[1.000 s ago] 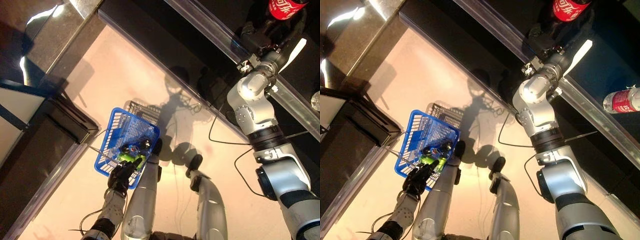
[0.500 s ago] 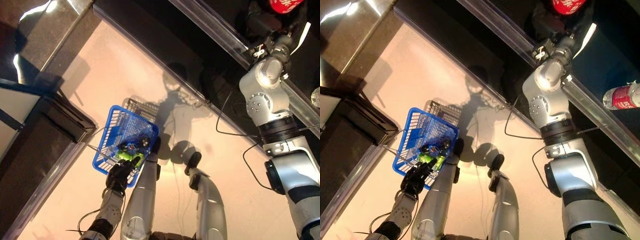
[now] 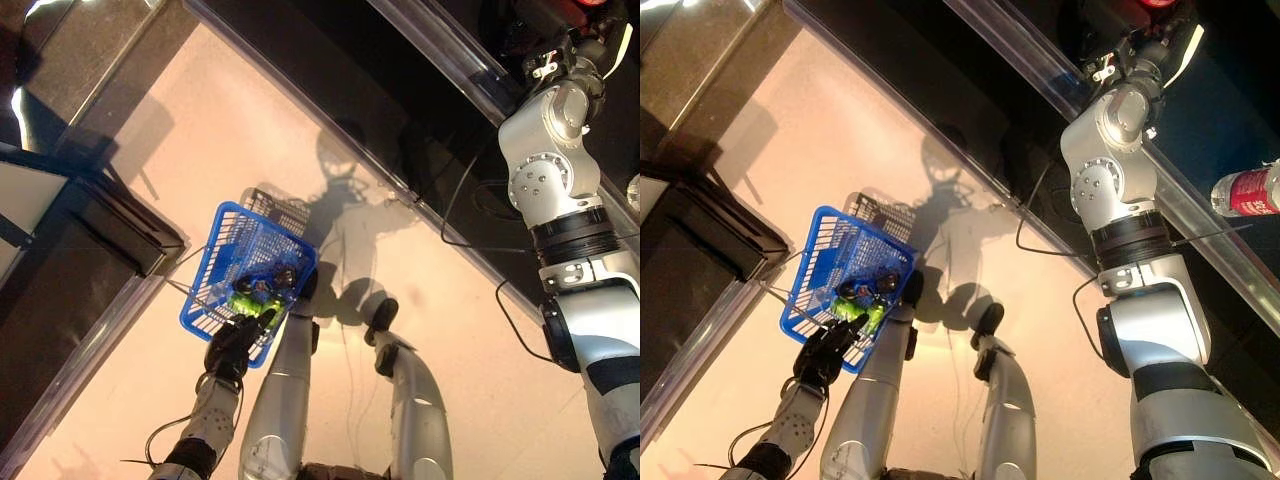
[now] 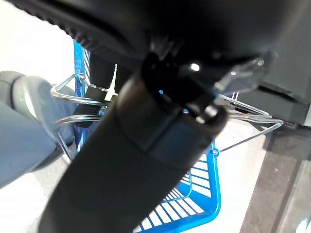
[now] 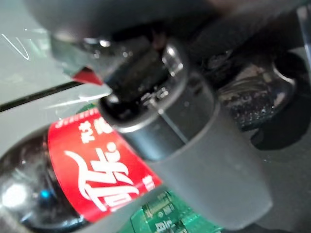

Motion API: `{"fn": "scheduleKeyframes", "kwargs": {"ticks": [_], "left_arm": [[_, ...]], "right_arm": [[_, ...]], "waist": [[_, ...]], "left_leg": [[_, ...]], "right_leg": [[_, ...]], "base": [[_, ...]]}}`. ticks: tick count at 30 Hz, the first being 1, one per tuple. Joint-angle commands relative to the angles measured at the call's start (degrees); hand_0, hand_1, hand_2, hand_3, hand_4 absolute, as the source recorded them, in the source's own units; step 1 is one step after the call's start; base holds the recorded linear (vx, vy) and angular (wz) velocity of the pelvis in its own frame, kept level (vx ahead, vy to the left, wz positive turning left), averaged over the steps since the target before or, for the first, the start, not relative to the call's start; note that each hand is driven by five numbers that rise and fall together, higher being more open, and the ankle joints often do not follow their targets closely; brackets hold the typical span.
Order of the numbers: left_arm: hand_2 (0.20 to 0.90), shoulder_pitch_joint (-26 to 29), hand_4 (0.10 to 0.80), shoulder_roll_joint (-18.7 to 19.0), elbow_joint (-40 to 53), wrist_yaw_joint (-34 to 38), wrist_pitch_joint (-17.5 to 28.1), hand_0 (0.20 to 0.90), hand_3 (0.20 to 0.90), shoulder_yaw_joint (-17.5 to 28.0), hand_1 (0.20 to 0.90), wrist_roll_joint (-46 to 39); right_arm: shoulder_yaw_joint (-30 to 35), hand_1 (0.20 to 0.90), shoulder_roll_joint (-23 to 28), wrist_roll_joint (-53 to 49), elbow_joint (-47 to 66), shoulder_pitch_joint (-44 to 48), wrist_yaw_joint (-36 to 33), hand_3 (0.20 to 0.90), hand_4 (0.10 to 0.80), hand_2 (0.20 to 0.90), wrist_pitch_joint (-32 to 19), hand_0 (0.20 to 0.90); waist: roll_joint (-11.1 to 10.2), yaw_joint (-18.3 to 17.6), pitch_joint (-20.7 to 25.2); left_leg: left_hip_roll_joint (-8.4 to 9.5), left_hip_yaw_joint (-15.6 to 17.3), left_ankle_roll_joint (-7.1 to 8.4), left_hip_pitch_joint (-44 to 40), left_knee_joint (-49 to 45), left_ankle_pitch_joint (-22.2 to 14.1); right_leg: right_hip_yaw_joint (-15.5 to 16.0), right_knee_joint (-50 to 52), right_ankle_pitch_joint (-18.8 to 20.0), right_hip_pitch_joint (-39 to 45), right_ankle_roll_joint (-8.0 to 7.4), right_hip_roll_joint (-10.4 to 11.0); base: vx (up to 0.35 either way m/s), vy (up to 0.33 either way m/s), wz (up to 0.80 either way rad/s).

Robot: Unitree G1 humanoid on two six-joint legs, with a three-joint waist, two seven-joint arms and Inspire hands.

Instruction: Pick up the drink and place into the basket.

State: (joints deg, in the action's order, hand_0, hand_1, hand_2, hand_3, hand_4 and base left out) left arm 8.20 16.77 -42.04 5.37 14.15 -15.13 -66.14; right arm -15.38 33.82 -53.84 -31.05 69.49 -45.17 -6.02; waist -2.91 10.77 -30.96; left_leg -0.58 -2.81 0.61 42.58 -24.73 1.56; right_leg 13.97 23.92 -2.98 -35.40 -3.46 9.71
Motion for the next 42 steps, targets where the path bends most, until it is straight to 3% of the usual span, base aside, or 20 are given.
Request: {"fn": "scheduleKeyframes", "kwargs": {"ticks": [1, 12, 25, 33, 39, 42], "left_arm": [[0.3, -10.1, 0.1, 6.1, 10.1, -2.9, 5.0, 0.3, 0.2, 0.7, 0.3, -0.8], [0.3, -11.1, 0.1, 6.6, 9.8, -4.9, 5.0, 0.3, 0.2, 0.4, 0.3, -1.6], [0.3, -10.6, 0.1, 7.0, 8.8, -7.4, 5.4, 0.3, 0.2, 1.8, 0.3, -1.7], [0.3, -10.7, 0.1, 6.1, 8.5, -9.1, 5.8, 0.3, 0.2, 3.1, 0.3, -1.7], [0.3, -10.7, 0.1, 5.1, 10.2, -11.2, 7.1, 0.3, 0.2, 4.3, 0.3, -0.4], [0.3, -10.6, 0.1, 4.3, 12.6, -11.9, 7.7, 0.3, 0.2, 5.3, 0.3, 0.5]], "right_arm": [[-3.7, 0.3, 5.7, 5.6, 2.4, 9.3, 1.1, 0.2, 0.1, 0.3, 0.5, 0.3], [-7.8, 0.3, 8.4, 7.3, -2.8, 14.1, -1.0, 0.2, 0.1, 0.3, 3.7, 0.3], [-8.4, 0.3, 10.8, 6.9, -6.7, 15.3, 1.1, 0.2, 0.1, 0.3, 0.1, 0.3], [-4.6, 0.3, 10.6, 8.4, 0.5, 11.6, 0.5, 0.2, 0.1, 0.3, -2.7, 0.3], [-1.1, 0.3, 9.5, 13.7, 12.1, 6.3, 0.9, 0.2, 0.1, 0.3, 1.8, 0.3], [1.8, 0.3, 8.1, 20.4, 20.9, 1.1, 0.9, 0.2, 0.1, 0.3, 5.9, 0.3]], "waist": [[0.7, 3.4, 1.2], [1.6, 3.7, 1.2], [2.5, 4.4, 1.2], [3.5, 4.7, 1.2], [4.5, 4.4, 1.2], [5.3, 4.0, 1.2]], "left_leg": [[2.59, -1.1, -1.81, 0.5, -7.2, -10.7], [3.0, -1.1, -1.98, 1.6, -8.0, -10.7], [3.29, -1.1, -2.35, -1.4, -10.3, -12.4], [3.85, -1.7, -1.92, -8.4, -8.5, -12.3], [4.28, -2.3, -1.15, -15.8, -4.1, -10.5], [4.43, -2.7, -0.78, -19.7, -0.4, -7.4]], "right_leg": [[-1.1, -0.9, 2.7, 0.0, -3.77, 0.4], [-0.8, 1.9, 1.5, -1.9, -3.0, 0.2], [-0.4, 7.9, -2.1, -0.1, -1.81, 0.9], [-0.1, 10.4, -5.1, 5.3, -0.73, 1.9], [0.4, 9.3, -6.6, 11.3, -0.09, 2.8], [1.7, 7.1, -5.8, 15.1, 0.72, 3.2]], "base": [[0.0, 0.0, 0.0], [-0.014, -0.001, 0.03], [-0.045, -0.029, 0.03], [-0.043, -0.051, 0.07], [-0.021, -0.017, 0.07], [-0.091, 0.006, 0.09]]}}
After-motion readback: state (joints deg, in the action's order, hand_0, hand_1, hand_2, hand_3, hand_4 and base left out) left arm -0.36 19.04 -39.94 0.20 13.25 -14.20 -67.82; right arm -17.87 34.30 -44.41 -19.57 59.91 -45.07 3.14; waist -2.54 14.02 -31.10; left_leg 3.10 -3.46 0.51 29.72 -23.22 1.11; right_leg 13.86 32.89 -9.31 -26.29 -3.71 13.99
